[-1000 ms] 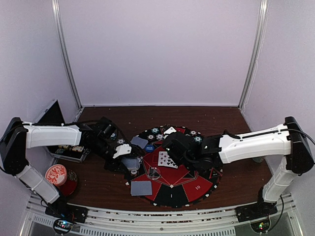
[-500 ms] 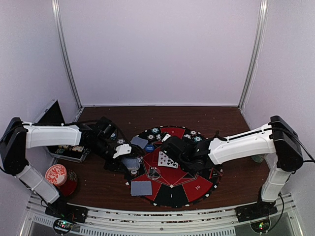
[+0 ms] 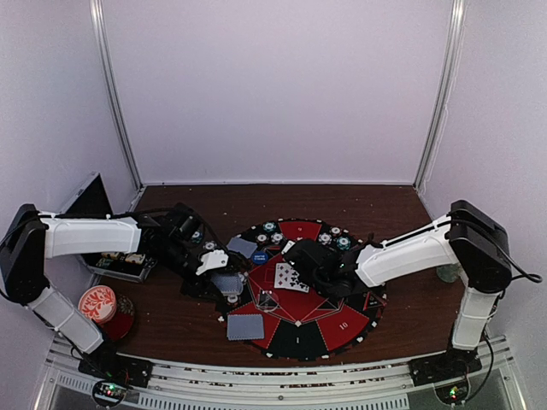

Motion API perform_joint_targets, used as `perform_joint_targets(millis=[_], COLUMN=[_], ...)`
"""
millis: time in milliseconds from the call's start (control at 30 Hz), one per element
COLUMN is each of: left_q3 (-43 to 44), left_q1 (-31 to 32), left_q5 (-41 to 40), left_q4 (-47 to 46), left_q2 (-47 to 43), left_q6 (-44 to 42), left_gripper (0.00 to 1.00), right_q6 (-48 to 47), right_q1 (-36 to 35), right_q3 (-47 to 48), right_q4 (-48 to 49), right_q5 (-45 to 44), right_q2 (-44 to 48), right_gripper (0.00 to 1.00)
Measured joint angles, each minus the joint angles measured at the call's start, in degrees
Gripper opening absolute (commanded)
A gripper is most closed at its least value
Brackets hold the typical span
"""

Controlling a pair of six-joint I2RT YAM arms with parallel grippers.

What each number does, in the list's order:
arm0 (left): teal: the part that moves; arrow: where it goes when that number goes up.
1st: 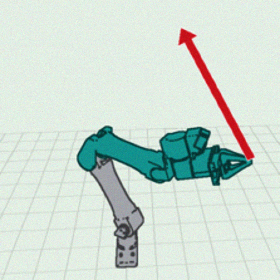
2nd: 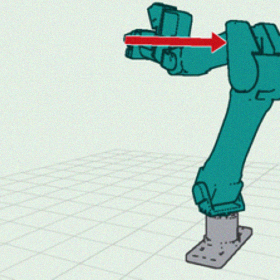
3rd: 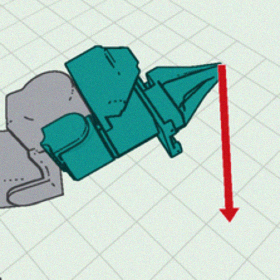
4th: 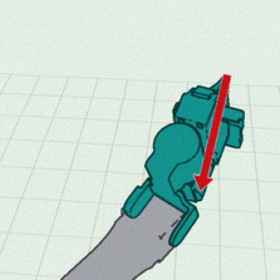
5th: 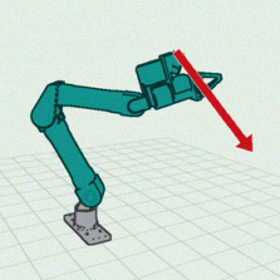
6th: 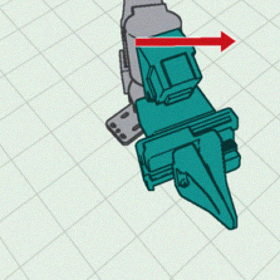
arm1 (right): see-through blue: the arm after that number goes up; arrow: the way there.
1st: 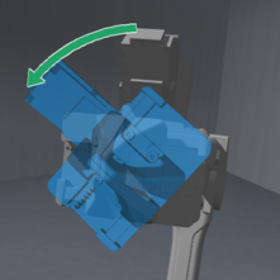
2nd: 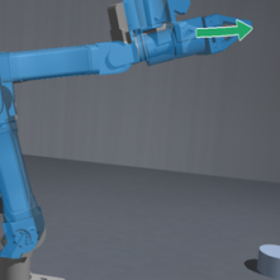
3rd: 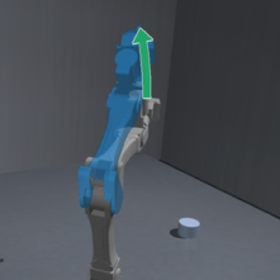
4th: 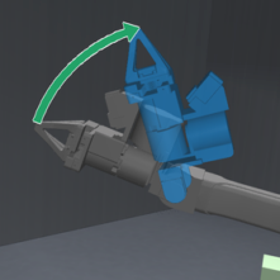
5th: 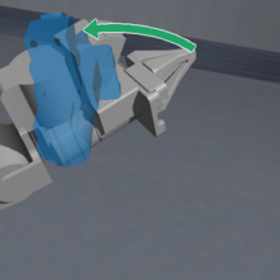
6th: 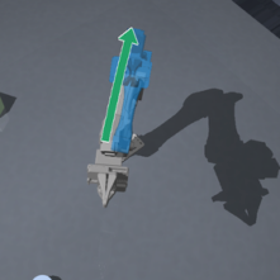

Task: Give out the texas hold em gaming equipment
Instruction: Flop the poker card in the community card area.

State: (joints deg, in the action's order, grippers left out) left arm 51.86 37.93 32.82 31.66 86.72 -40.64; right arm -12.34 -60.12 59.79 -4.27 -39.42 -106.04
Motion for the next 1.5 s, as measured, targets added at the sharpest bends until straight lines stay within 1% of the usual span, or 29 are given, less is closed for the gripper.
perform_joint_targets(millis=[333, 533, 733, 1100, 1500], left_q3=[0.00, 0.00, 0.00, 0.00, 0.00], left_q1=[0.00, 0.00, 0.00, 0.00, 0.00], left_q5=[0.33, 0.46, 0.48, 0.48, 0.48], left_q4=[0.02, 0.02, 0.00, 0.00, 0.00], left_q2=[-0.63, -0.63, -0.63, -0.63, -0.63], left_q6=[0.00, -0.02, 0.00, -0.02, -0.02], left_gripper=[0.39, 0.39, 0.39, 0.39, 0.39], right_q6=[-1.46, -1.27, -0.85, 1.16, 3.96], right_q1=[0.00, 0.00, -0.02, -1.09, -2.27], right_q3=[-1.03, -1.03, -1.03, -1.03, -1.03], right_q4=[0.66, 0.31, -1.42, -4.92, -8.90], right_q5=[4.42, 5.90, 7.41, 8.07, 7.06], right_q2=[-2.84, -2.89, -2.89, -2.78, -1.53], right_gripper=[0.09, 0.14, 0.23, 0.43, 0.47])
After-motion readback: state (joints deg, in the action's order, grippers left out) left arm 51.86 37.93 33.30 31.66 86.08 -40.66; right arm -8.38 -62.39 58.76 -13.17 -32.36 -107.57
